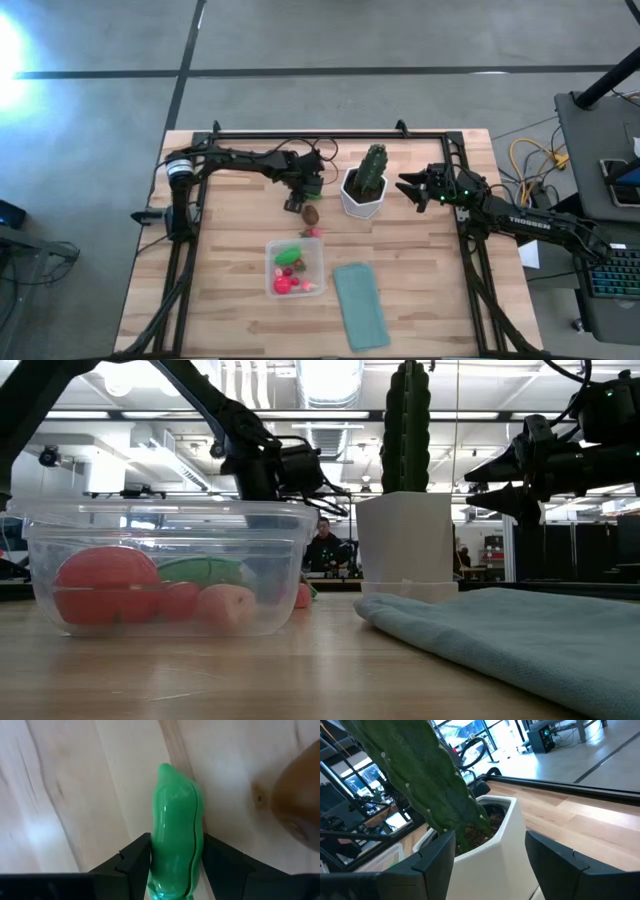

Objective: Pick and placing Produce into tupperware
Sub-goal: Put the green peas into the transparent bin

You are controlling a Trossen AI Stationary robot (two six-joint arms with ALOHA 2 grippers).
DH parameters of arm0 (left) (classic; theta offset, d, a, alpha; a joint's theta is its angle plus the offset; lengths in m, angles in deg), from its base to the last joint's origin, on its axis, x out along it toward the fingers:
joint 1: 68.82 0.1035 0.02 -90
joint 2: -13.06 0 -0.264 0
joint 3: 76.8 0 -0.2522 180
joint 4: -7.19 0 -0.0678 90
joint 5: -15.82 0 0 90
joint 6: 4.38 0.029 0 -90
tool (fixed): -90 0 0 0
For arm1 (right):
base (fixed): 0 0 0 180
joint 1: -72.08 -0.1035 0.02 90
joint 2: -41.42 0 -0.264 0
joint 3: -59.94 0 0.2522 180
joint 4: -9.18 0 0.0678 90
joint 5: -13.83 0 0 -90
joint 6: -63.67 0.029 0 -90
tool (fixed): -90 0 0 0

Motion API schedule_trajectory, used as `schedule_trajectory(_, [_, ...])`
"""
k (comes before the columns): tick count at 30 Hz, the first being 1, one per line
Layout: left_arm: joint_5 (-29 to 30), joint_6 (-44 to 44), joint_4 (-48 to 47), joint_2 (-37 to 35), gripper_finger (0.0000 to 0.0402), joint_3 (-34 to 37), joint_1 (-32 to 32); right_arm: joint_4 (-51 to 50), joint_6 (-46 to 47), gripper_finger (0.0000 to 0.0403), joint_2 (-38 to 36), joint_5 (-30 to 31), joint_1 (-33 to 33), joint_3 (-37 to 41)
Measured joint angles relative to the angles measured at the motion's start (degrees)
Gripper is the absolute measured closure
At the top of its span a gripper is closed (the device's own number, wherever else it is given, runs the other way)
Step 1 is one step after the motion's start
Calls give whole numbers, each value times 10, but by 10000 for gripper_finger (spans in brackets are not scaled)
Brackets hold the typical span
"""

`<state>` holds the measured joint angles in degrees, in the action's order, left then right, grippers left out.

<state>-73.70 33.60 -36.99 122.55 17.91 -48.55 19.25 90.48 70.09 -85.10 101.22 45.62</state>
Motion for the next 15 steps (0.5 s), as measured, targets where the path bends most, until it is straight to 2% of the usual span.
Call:
schedule_trajectory(4, [5, 0, -4, 0, 252, 0, 0, 0, 0, 170, 0, 0, 0, 0])
schedule_trajectory(11, [20, -1, -6, -3, 298, 0, 0, 0, 0, 170, 0, 0, 0, 0])
schedule_trajectory(15, [33, -18, -43, -30, 284, -8, -1, 0, 0, 170, 0, 0, 0, 0])
